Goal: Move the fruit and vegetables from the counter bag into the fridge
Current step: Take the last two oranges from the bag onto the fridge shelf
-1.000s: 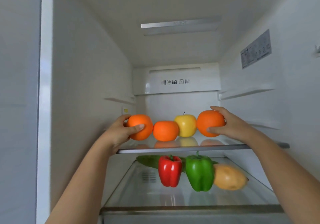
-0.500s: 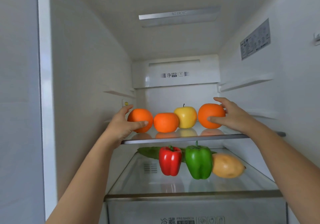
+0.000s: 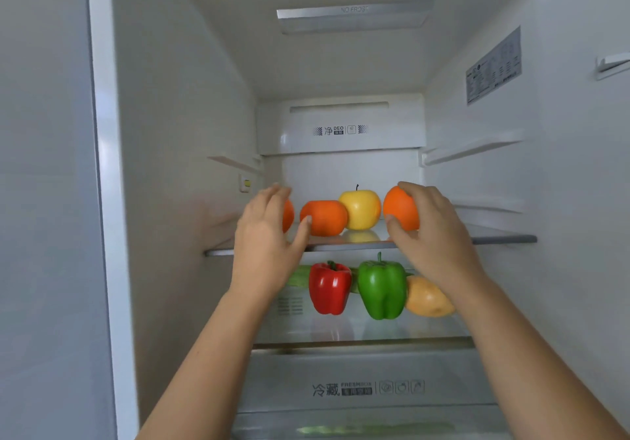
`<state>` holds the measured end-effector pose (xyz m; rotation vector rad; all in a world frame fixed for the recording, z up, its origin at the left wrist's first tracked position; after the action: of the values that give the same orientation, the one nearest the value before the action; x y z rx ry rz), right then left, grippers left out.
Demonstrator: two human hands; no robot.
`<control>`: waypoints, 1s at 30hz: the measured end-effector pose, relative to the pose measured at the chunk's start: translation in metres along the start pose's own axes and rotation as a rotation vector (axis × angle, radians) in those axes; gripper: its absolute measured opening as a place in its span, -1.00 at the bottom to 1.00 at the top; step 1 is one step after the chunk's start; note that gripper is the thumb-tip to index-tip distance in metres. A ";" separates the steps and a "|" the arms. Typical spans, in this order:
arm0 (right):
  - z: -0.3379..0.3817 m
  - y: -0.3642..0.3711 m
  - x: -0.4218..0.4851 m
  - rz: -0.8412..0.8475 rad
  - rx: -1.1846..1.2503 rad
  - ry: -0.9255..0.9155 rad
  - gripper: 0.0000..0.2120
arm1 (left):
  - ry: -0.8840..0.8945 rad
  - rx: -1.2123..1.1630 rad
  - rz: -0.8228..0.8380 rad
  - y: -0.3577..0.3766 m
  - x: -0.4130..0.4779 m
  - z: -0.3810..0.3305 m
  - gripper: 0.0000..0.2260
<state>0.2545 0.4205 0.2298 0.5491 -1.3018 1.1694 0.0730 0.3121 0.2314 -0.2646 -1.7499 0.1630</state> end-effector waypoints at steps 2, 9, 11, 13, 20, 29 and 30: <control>0.012 -0.002 -0.018 -0.004 -0.041 -0.057 -0.62 | 0.066 -0.023 0.014 -0.004 -0.017 -0.010 -0.55; 0.037 -0.016 -0.082 0.019 -0.181 -0.140 -0.61 | 0.088 -0.031 0.046 -0.012 -0.086 -0.021 -0.59; 0.037 -0.018 -0.104 0.063 -0.225 -0.134 -0.61 | 0.095 -0.057 0.092 -0.011 -0.109 -0.027 -0.60; 0.037 -0.023 -0.126 0.109 -0.267 -0.123 -0.61 | 0.092 -0.100 0.148 -0.008 -0.132 -0.032 -0.60; 0.038 -0.062 -0.208 0.205 -0.411 0.013 -0.63 | 0.054 -0.280 0.302 0.001 -0.203 -0.059 -0.61; 0.066 -0.145 -0.294 0.224 -0.554 0.211 -0.66 | 0.089 -0.423 0.469 -0.020 -0.269 -0.120 -0.59; 0.071 -0.156 -0.300 0.210 -0.560 0.218 -0.66 | 0.095 -0.436 0.483 -0.027 -0.274 -0.129 -0.58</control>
<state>0.4047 0.1969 0.0139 -0.1224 -1.4392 0.9397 0.2462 0.2085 0.0040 -0.9976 -1.5862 0.1117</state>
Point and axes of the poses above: each hand's wrist, its own x-axis towards the middle knuckle, its own y-axis out of the palm, z = x × y, the point moved 1 cm from there along x, towards the middle knuckle, and after that the axes turned 1 degree about -z, right-handed, at the moved point
